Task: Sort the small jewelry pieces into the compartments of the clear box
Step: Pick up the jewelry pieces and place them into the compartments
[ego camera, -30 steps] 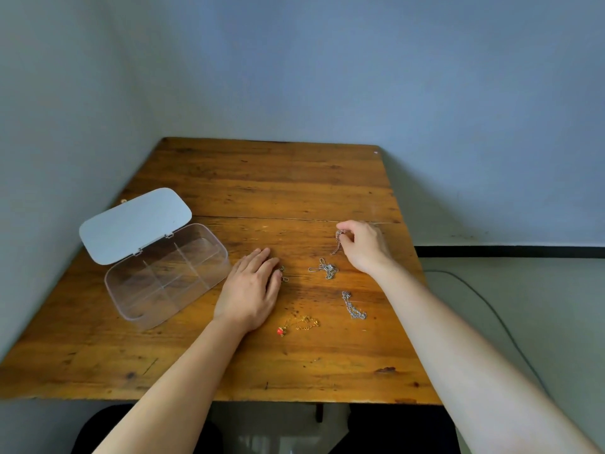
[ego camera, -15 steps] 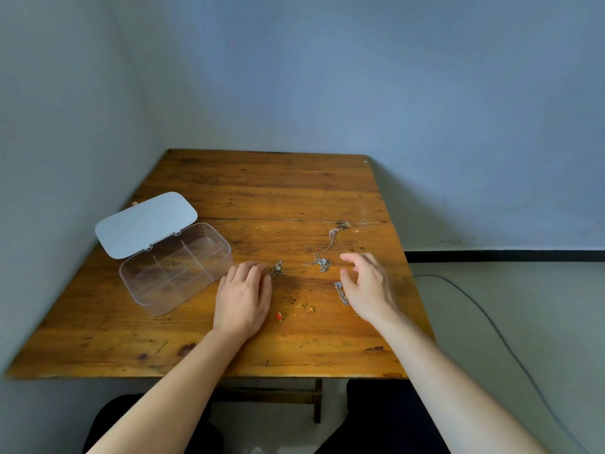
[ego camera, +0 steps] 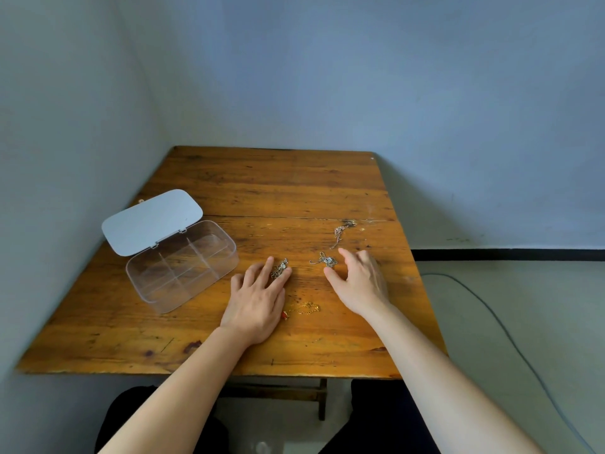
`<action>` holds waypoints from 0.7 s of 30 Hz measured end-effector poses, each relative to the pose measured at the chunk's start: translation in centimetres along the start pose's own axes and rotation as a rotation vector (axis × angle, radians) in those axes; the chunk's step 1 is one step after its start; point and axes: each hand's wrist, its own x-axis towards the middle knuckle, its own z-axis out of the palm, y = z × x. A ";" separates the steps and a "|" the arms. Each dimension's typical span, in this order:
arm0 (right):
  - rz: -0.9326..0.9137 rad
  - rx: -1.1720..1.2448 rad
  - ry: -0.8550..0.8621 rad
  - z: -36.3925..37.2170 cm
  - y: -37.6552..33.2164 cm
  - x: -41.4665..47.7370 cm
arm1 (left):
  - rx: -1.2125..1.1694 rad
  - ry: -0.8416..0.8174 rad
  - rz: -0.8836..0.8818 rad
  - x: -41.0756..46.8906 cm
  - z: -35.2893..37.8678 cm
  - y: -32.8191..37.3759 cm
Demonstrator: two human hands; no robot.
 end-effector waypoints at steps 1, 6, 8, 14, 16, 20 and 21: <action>-0.001 -0.018 -0.003 0.2 -0.2 0.3 | 0.003 0.002 -0.001 0.0 0.0 0.0; -0.008 -0.019 0.072 0.8 -0.7 0.5 | -0.034 0.073 0.005 -0.2 -0.2 0.0; -0.020 0.029 0.113 0.9 -1.0 0.3 | -0.075 0.169 0.023 -0.4 -0.3 0.2; -0.026 0.103 0.062 0.5 -1.5 0.4 | -0.232 0.400 0.100 -1.0 -0.4 0.5; -0.011 0.222 0.047 0.2 -1.7 0.4 | -0.281 0.412 0.064 -1.1 -0.7 0.4; 0.001 0.399 0.052 -0.9 -3.2 0.5 | -0.398 0.412 -0.087 -1.3 -1.9 0.0; 0.003 0.435 0.055 -1.3 -3.7 0.6 | -0.437 0.424 -0.126 -1.3 -2.4 -0.2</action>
